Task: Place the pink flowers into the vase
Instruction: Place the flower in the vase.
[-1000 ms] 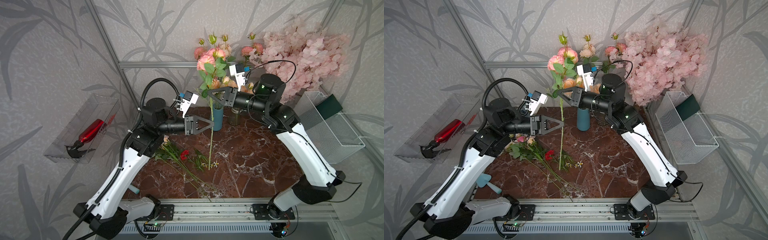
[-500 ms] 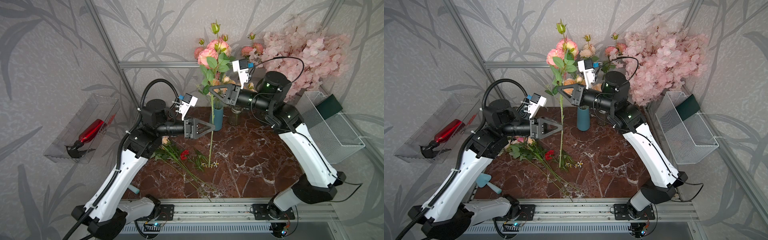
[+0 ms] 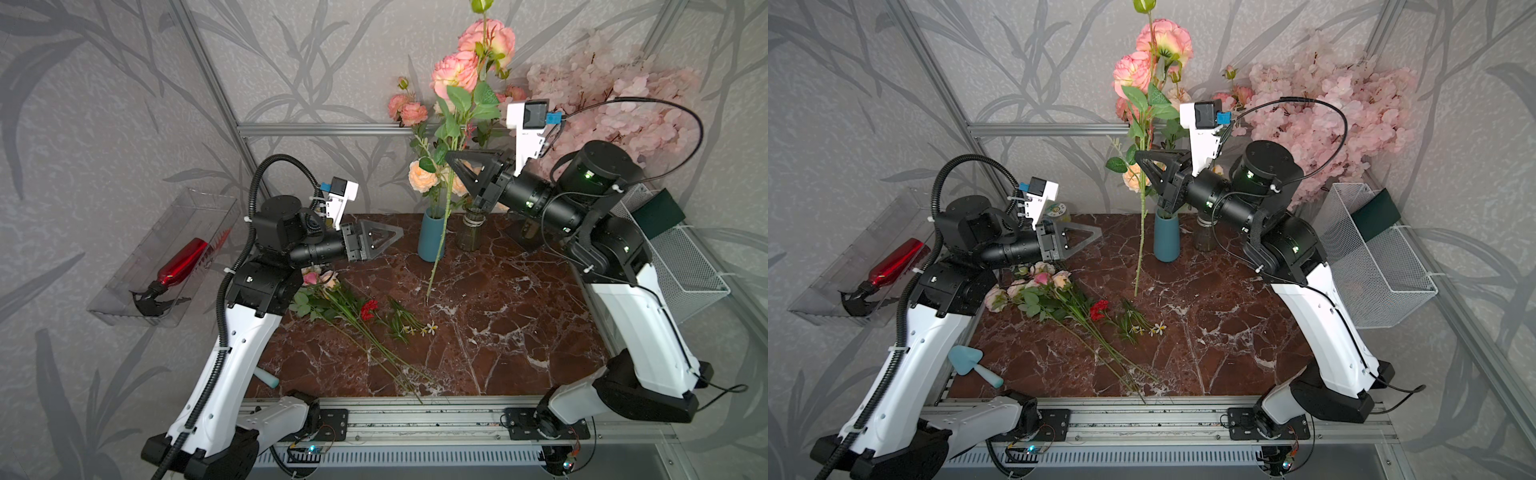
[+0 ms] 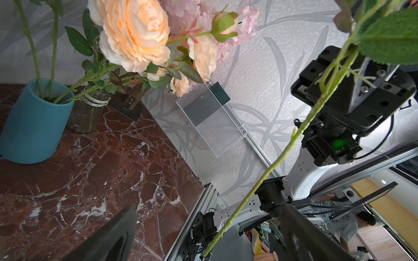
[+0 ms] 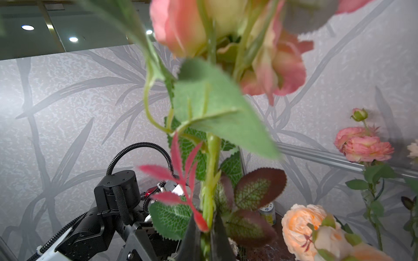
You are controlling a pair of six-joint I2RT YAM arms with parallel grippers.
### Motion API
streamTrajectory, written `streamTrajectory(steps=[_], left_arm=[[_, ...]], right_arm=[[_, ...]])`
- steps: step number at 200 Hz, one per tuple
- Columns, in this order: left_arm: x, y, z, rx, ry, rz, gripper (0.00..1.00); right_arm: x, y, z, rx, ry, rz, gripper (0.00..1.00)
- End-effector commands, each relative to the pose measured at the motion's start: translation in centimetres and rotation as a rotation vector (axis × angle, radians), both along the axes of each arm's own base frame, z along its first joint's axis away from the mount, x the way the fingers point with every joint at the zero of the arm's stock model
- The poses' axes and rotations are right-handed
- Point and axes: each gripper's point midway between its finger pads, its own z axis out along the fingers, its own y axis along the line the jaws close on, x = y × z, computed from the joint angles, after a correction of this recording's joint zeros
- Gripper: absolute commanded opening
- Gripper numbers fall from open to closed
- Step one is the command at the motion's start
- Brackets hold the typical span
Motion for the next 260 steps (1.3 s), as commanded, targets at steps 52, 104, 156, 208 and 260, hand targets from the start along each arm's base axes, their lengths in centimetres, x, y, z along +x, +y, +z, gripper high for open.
streamTrajectory(steps=[52,104,156,208,260], left_arm=[[2.0,-0.2,-0.7,-0.025,0.017,0.021,0.99],[2.5,-0.1,-1.3,-0.023,0.031,0.036,0.99],[2.9,0.2,-2.0,-0.013,0.037,0.063,0.99],[3.6,0.3,-2.7,-0.004,0.055,0.069,0.99],[4.7,0.1,-3.4,-0.013,0.076,0.063,0.99]], right_arm=[[-2.4,-9.9,5.1,0.027,-0.329,-0.443,0.0],[0.3,-12.8,4.3,-0.107,-0.366,-0.731,0.0],[6.5,-12.2,2.4,-0.376,-0.391,-1.014,0.0],[10.4,-11.9,1.6,-0.476,-0.414,-1.13,0.0],[14.1,-16.5,1.5,-0.45,-0.309,-1.222,0.0]])
